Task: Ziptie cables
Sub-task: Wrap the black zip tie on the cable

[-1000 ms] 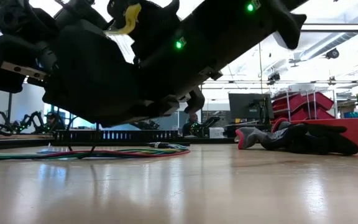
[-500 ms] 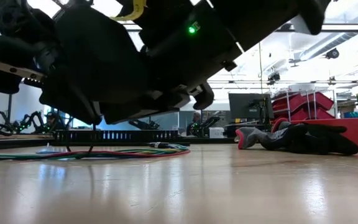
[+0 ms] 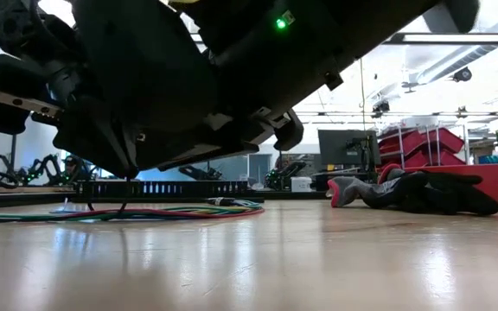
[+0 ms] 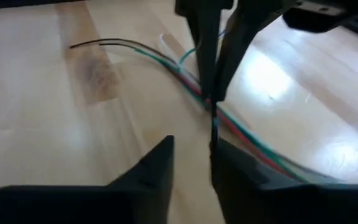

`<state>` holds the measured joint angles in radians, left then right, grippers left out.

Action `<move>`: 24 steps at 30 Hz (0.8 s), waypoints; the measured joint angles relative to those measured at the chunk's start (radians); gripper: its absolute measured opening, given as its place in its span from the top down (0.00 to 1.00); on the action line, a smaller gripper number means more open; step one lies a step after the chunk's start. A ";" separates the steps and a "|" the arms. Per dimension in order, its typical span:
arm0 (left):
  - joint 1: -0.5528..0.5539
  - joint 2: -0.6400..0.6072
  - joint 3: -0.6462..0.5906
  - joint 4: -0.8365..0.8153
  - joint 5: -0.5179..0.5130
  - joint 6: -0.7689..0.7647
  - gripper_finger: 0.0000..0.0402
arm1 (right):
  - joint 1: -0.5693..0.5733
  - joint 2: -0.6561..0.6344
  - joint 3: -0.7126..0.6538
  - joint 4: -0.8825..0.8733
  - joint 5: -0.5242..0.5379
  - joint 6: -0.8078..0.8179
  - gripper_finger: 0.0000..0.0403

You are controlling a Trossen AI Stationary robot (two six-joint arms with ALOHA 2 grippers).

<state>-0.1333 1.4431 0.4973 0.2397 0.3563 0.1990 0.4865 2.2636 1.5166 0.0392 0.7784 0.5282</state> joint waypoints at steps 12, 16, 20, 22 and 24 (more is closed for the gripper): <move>0.000 0.001 0.005 0.013 0.020 -0.007 1.00 | -0.033 0.000 0.000 0.004 0.033 -0.088 0.58; 0.000 0.001 0.005 0.013 0.020 -0.009 1.00 | -0.037 -0.006 0.000 0.003 0.035 -0.122 0.58; 0.000 0.001 0.005 0.013 0.021 -0.010 1.00 | -0.035 -0.028 0.000 0.004 0.034 -0.134 0.59; 0.000 0.001 0.005 0.013 0.021 -0.010 1.00 | -0.035 -0.031 0.001 0.005 0.034 -0.132 0.60; 0.000 0.001 0.005 0.013 0.021 -0.010 1.00 | -0.035 -0.031 0.001 0.003 0.034 -0.120 0.59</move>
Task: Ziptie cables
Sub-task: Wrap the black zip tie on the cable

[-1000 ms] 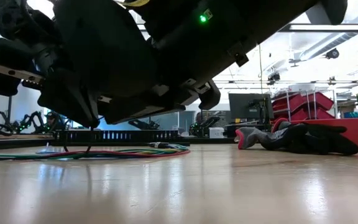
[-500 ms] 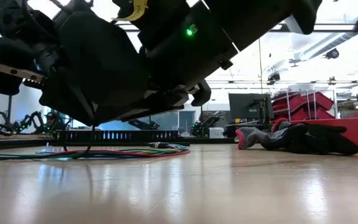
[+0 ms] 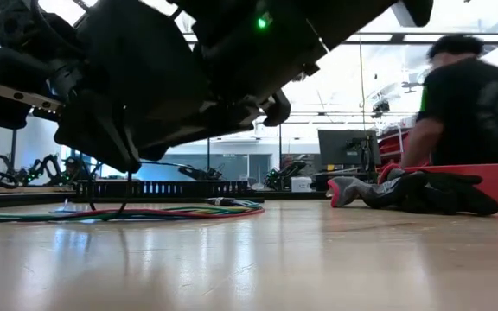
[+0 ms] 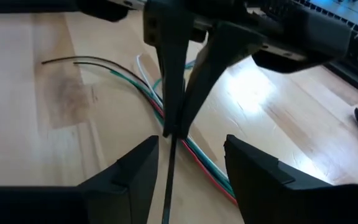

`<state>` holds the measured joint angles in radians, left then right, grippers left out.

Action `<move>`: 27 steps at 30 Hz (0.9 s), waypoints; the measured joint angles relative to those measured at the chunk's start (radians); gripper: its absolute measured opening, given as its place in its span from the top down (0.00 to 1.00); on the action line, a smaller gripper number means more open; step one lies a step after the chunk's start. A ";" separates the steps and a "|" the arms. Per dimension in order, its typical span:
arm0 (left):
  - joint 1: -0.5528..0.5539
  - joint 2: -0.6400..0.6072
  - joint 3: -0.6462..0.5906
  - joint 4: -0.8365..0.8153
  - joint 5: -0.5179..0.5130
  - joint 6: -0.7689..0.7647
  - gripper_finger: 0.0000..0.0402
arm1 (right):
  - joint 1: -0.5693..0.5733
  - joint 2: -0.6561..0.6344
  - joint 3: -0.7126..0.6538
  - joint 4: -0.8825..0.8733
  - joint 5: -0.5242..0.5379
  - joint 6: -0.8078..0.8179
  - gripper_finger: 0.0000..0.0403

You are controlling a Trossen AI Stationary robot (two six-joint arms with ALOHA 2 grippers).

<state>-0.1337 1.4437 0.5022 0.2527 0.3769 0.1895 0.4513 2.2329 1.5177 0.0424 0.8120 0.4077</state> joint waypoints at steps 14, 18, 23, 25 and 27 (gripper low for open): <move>0.000 0.000 0.000 -0.001 0.000 -0.034 1.00 | -0.009 0.025 -0.001 0.044 -0.003 -0.029 0.60; 0.001 0.000 0.000 -0.001 0.000 -0.034 1.00 | -0.017 0.045 0.000 0.088 -0.003 -0.028 0.64; 0.004 0.000 0.000 -0.002 0.000 -0.034 1.00 | -0.018 0.064 -0.001 0.131 -0.018 -0.018 0.70; 0.005 0.000 0.000 -0.002 0.000 -0.033 1.00 | -0.017 0.066 -0.001 0.142 -0.017 -0.016 0.74; 0.005 0.000 0.000 -0.002 0.000 -0.033 1.00 | -0.017 0.077 0.001 0.154 -0.018 -0.016 0.78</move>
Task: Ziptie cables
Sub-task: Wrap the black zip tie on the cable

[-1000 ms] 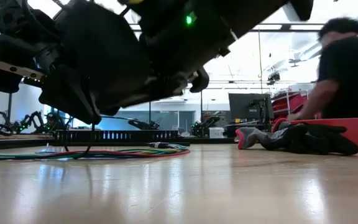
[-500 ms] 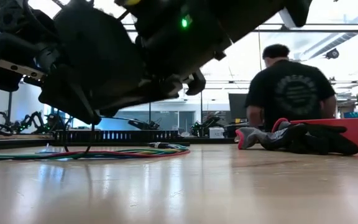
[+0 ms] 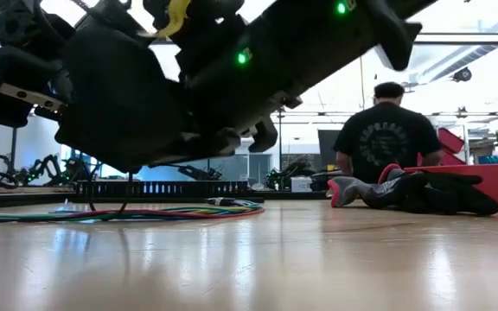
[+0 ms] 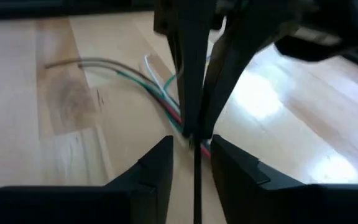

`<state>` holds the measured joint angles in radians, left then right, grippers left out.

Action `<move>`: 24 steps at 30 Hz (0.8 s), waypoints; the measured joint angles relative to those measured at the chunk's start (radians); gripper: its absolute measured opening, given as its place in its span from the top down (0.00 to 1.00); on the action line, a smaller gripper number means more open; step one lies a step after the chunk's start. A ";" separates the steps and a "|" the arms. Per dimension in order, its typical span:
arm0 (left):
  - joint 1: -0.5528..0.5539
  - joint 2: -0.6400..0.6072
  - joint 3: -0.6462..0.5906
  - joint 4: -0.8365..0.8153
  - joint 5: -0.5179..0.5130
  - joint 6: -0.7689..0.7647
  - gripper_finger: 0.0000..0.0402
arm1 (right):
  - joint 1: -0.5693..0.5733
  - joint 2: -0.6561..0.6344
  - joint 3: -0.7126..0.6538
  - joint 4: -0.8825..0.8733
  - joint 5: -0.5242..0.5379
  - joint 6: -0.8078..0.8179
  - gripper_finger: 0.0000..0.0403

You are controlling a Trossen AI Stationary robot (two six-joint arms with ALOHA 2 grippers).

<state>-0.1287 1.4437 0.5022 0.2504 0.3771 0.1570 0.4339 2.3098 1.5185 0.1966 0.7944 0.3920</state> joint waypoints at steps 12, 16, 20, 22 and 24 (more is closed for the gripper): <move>0.001 0.000 -0.001 -0.009 0.005 -0.001 1.00 | 0.000 0.028 0.064 -0.066 0.021 -0.009 0.94; 0.002 0.000 -0.001 -0.009 -0.001 -0.001 1.00 | 0.000 0.028 0.065 -0.079 0.019 0.013 0.94; 0.002 0.000 -0.001 -0.009 -0.001 -0.001 1.00 | 0.000 0.028 0.065 -0.087 0.015 0.014 0.98; 0.002 0.000 -0.001 -0.010 -0.001 -0.001 1.00 | 0.002 0.028 0.065 -0.088 0.014 0.019 0.99; 0.002 0.000 -0.001 -0.012 -0.001 0.000 1.00 | 0.005 0.028 0.066 -0.096 0.017 0.046 1.00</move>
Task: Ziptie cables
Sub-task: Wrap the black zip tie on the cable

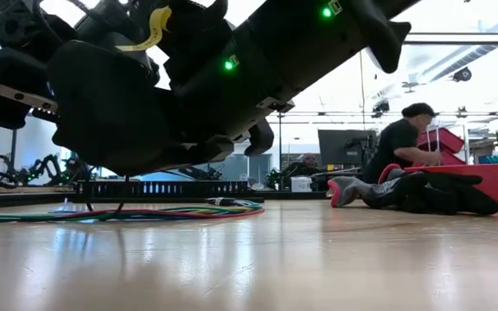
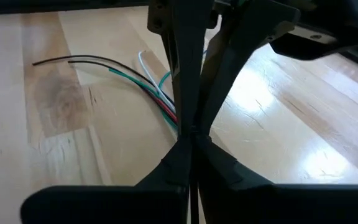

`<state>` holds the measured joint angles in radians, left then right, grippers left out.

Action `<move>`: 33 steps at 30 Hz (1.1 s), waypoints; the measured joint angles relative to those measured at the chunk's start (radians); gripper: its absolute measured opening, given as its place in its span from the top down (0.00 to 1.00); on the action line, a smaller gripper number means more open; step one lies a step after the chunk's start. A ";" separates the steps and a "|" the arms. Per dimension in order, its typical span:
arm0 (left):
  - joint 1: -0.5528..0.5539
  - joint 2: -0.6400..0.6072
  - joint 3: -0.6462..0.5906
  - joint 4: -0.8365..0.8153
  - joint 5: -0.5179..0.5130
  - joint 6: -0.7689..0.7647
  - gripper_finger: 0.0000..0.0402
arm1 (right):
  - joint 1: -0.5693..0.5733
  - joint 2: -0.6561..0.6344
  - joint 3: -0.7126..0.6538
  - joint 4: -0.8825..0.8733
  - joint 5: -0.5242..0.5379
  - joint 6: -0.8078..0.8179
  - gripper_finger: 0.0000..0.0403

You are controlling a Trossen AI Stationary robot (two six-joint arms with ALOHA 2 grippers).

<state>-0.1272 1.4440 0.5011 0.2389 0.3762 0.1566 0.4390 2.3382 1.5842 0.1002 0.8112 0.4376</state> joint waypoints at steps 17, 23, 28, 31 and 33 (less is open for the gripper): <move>0.000 -0.004 -0.020 0.007 0.069 0.116 1.00 | 0.093 -0.053 0.000 -0.175 -0.006 0.202 1.00; 0.000 -0.005 -0.052 0.006 0.087 0.150 1.00 | 0.143 -0.080 -0.001 -0.261 -0.045 0.300 1.00; 0.007 -0.005 -0.081 0.003 0.086 0.156 1.00 | 0.180 -0.116 -0.001 -0.380 -0.105 0.406 1.00; 0.015 -0.005 -0.097 0.009 0.086 0.157 1.00 | 0.201 -0.145 -0.002 -0.452 -0.112 0.450 1.00; 0.017 -0.004 -0.107 0.019 0.085 0.156 1.00 | 0.211 -0.156 -0.002 -0.458 -0.064 0.451 1.00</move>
<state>-0.1105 1.4395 0.3942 0.2576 0.4611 0.3130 0.6496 2.1823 1.5822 -0.3576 0.7473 0.8884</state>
